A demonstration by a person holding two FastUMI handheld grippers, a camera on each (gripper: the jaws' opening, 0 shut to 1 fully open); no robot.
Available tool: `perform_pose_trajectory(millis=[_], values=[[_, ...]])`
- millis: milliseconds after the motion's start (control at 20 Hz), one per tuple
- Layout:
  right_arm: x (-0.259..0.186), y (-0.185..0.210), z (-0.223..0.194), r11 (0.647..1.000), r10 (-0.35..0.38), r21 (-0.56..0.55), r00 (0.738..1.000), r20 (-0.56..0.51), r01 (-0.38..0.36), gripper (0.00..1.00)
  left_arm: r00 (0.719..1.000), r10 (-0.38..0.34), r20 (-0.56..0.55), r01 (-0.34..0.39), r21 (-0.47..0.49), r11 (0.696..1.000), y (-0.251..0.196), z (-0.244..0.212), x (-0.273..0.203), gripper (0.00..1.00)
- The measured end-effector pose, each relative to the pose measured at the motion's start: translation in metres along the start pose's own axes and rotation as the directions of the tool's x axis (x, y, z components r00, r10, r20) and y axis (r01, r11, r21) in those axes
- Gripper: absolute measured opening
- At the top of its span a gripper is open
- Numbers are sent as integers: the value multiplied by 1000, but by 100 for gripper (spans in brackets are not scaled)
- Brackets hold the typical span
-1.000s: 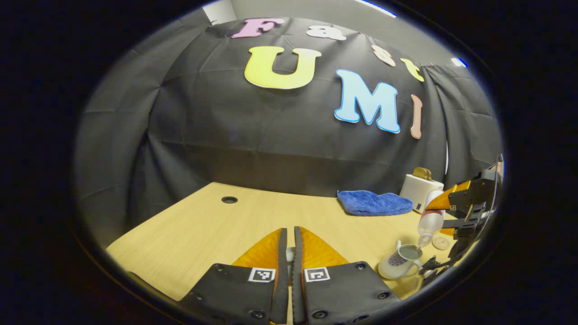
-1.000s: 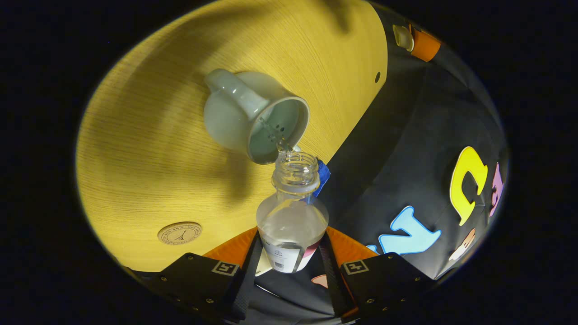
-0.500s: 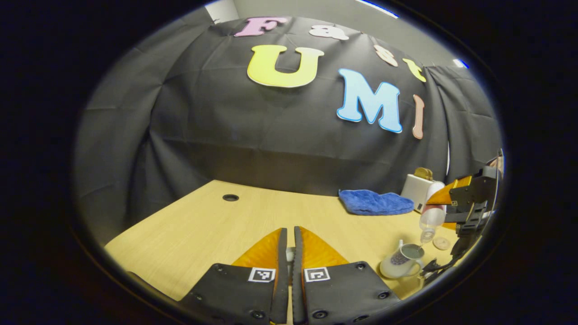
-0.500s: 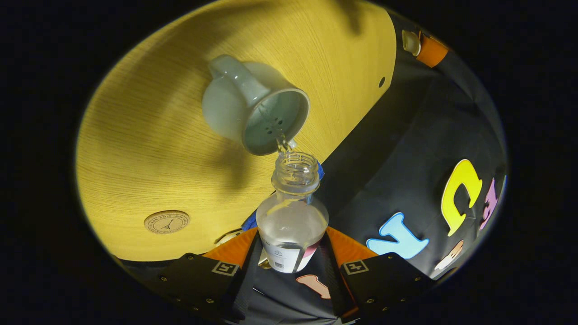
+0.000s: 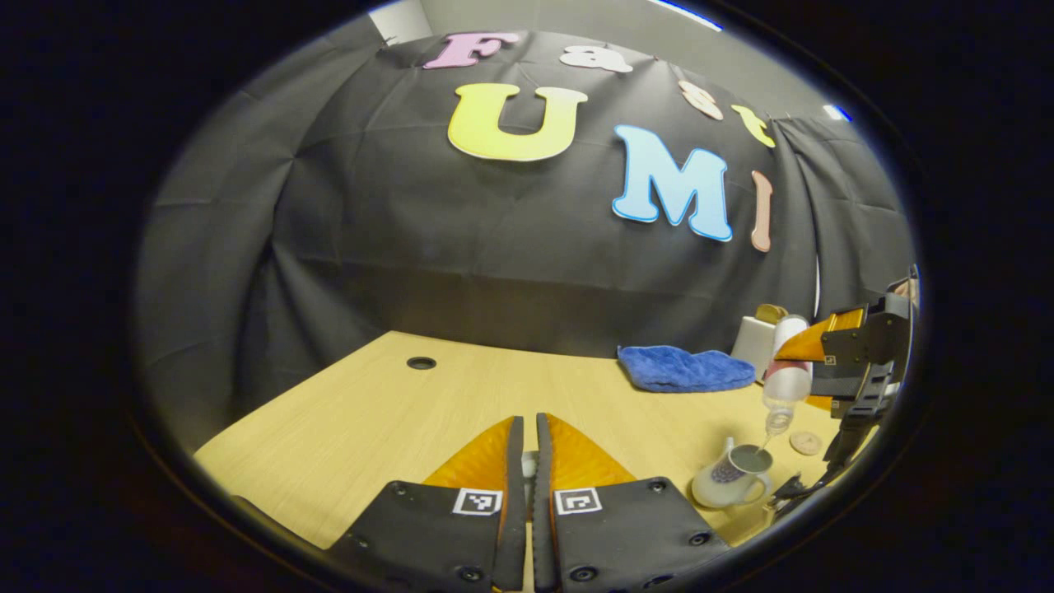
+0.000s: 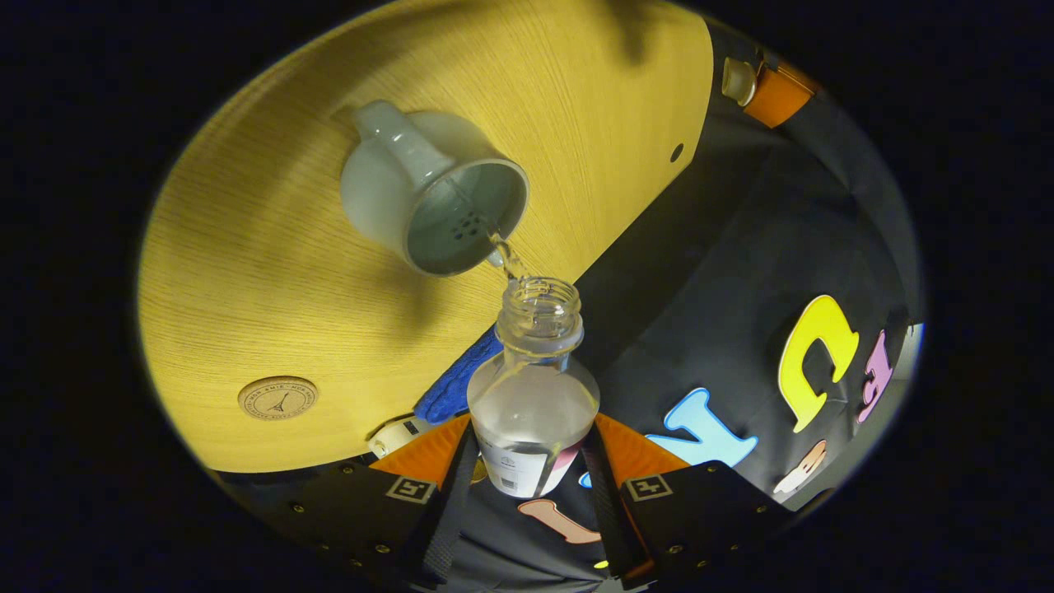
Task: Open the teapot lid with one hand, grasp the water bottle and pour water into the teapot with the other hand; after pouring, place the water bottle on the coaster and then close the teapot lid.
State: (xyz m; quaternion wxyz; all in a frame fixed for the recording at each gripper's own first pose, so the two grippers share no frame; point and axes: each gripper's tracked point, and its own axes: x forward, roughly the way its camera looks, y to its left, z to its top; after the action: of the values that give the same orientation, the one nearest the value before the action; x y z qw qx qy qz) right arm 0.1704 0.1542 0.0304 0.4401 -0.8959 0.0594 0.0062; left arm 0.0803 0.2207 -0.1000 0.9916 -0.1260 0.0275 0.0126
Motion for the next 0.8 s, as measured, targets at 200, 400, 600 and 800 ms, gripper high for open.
perform_pose_trajectory(millis=[200,400,600,800], values=[[-2,-3,-1,999,-32,-28,999,6,32,69,1000,4,6,-4,1,1000,-5,4,-4,10],[-5,-2,-5,998,-46,-31,999,5,46,68,1000,5,11,-5,2,1000,-8,7,-7,10],[-7,-6,-5,998,-53,-38,999,2,53,68,1000,8,18,-8,2,1000,-7,11,-13,10],[-8,-10,-1,997,-64,-48,998,7,65,68,1000,23,14,-23,2,1000,0,9,-19,10]])
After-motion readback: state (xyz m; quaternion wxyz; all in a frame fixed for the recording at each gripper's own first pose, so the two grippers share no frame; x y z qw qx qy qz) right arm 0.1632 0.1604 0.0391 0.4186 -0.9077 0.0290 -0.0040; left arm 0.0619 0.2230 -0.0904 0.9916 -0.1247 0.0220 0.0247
